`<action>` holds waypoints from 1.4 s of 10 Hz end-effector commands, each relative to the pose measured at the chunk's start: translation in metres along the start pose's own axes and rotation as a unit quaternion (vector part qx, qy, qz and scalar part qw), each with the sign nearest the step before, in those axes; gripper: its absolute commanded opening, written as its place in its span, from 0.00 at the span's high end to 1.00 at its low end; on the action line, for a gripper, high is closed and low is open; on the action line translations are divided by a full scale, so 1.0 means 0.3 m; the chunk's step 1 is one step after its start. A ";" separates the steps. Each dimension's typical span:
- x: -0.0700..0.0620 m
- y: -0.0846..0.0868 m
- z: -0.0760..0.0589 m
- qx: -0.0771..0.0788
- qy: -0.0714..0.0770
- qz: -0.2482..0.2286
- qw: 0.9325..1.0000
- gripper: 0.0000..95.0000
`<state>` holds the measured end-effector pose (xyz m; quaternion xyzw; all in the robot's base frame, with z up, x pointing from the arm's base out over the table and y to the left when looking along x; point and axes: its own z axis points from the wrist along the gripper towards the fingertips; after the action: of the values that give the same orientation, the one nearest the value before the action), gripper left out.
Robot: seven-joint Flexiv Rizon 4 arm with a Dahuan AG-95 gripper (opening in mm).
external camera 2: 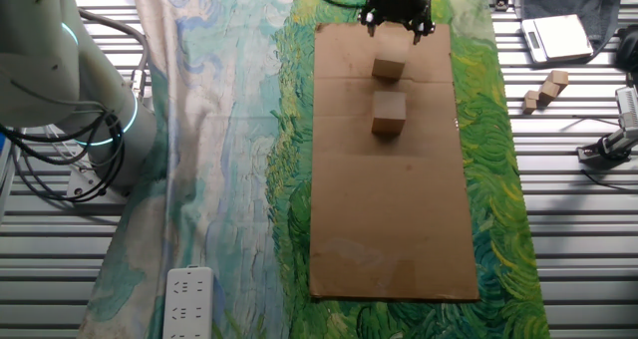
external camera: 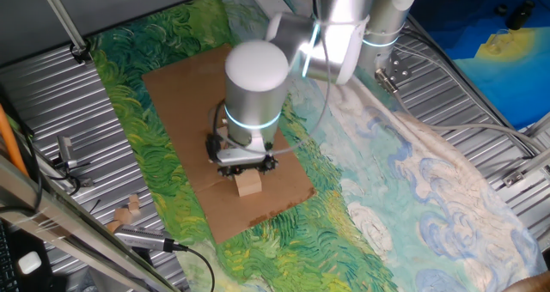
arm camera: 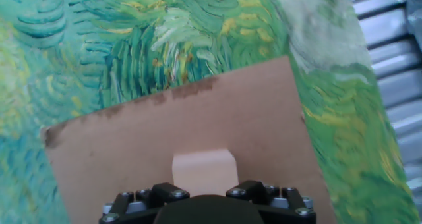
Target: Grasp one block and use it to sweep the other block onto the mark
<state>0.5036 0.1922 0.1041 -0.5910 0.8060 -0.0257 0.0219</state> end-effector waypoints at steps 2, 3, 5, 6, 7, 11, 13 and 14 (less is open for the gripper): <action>0.082 -0.067 -0.036 0.006 0.001 -0.006 1.000 1.00; 0.114 -0.111 -0.050 0.006 0.000 -0.024 1.000 1.00; 0.169 -0.184 -0.060 0.007 -0.001 -0.043 0.999 1.00; 0.191 -0.206 -0.057 0.007 -0.003 -0.052 0.999 1.00; 0.221 -0.232 -0.051 0.006 -0.003 -0.061 0.998 1.00; 0.237 -0.246 -0.045 0.002 -0.001 -0.034 0.999 1.00; 0.237 -0.246 -0.045 -0.017 0.010 -0.008 1.000 1.00; 0.237 -0.246 -0.045 -0.017 0.016 0.009 1.000 1.00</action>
<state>0.5501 0.1026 0.1231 -0.5995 0.7999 -0.0243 0.0075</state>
